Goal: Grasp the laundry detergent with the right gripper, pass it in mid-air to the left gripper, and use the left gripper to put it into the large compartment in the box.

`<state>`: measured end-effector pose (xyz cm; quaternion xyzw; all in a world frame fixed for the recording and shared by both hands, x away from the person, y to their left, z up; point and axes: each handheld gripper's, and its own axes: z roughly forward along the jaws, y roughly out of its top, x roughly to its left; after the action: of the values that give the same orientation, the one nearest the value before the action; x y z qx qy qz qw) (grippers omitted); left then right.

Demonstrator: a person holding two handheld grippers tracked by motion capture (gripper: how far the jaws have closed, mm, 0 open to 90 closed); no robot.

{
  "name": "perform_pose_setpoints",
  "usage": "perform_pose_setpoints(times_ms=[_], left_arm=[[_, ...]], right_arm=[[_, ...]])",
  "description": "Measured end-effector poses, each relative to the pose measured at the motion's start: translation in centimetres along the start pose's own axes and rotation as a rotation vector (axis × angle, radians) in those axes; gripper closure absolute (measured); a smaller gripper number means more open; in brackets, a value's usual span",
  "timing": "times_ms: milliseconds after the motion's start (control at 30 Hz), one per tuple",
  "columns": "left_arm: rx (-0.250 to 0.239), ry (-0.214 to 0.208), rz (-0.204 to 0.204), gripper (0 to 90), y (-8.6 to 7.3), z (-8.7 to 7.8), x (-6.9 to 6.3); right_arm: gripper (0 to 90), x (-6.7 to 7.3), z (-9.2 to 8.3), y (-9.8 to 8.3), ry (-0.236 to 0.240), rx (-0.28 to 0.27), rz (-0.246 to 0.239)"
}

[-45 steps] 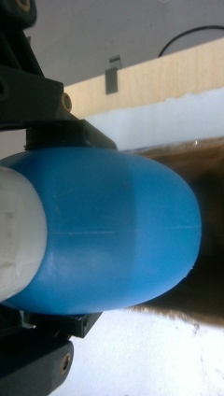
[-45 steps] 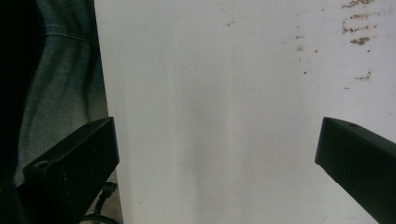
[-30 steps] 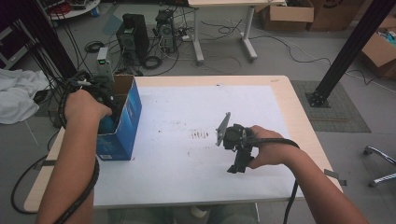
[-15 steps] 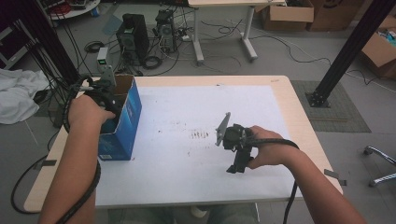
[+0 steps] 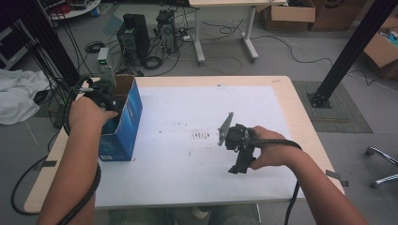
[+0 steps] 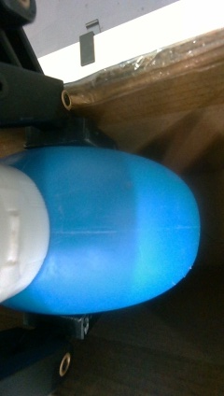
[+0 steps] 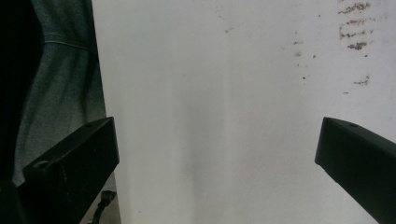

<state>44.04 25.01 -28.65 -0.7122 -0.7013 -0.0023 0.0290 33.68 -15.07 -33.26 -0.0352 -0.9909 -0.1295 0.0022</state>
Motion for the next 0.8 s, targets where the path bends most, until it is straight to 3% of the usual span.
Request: perform_pose_setpoints(times_ms=[267, 800], left_arm=[[-0.002, -0.005, 0.009, 30.9, -0.1, -0.3, -0.3], [-0.033, -0.017, 0.045, 25.3, -0.4, -3.6, -0.1]], right_arm=[[0.0, 0.1, 0.2, 0.2, 0.002, -0.001, -0.005], [0.0, 0.1, 0.0, 0.3, 0.002, -0.003, -0.004]])
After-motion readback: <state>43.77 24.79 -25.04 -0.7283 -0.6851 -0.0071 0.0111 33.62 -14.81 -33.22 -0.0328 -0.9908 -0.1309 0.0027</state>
